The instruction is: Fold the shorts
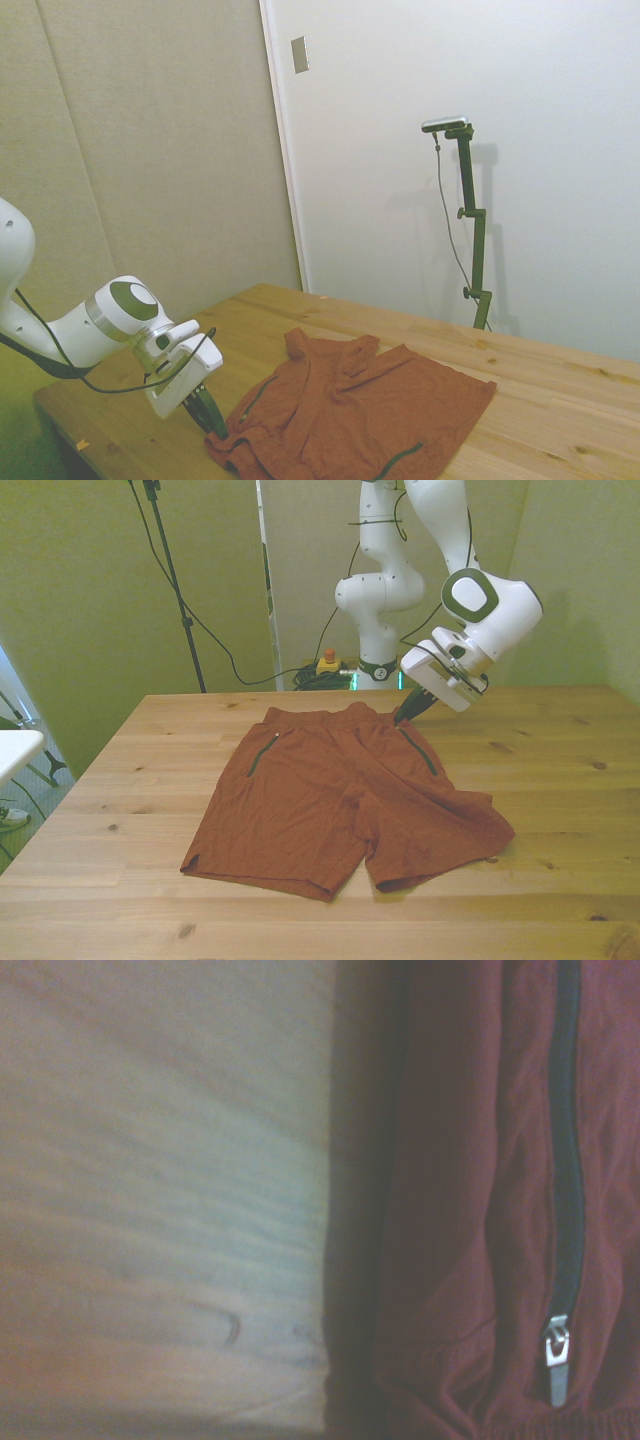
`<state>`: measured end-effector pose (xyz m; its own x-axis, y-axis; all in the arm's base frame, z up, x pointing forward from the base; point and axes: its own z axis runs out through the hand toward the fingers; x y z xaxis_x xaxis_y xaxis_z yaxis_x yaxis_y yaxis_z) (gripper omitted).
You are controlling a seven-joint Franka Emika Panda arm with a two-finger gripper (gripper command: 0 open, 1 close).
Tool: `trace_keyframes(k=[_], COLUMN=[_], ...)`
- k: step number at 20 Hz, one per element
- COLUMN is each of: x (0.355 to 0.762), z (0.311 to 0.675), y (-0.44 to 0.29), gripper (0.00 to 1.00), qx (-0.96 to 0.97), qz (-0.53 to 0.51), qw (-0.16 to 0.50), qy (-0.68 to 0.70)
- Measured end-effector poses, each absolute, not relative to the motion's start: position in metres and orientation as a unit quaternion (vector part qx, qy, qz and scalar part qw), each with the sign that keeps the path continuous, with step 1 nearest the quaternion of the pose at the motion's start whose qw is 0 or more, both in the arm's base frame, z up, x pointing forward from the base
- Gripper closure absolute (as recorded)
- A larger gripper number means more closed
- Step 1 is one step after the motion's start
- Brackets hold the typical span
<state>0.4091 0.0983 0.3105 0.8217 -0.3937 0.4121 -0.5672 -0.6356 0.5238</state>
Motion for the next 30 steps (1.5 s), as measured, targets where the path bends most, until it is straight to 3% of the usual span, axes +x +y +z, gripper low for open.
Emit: trace_keyframes(k=[9, 14, 19, 25, 30], x=[0.458, 0.483, 0.503, 0.495, 0.472], z=[0.371, 0.38, 0.398, 0.431, 0.433], y=[0.128, 0.135, 0.145, 0.136, 0.084], gripper=[1.0, 1.0, 1.0, 1.0, 1.0], qx=[0.91, 0.914, 0.918, 0.911, 0.896], qz=[0.181, 0.181, 0.18, 0.174, 0.172], qw=[0.24, 0.224, 0.141, 0.086, 0.078], qy=[-0.286, -0.287, -0.323, -0.364, -0.403])
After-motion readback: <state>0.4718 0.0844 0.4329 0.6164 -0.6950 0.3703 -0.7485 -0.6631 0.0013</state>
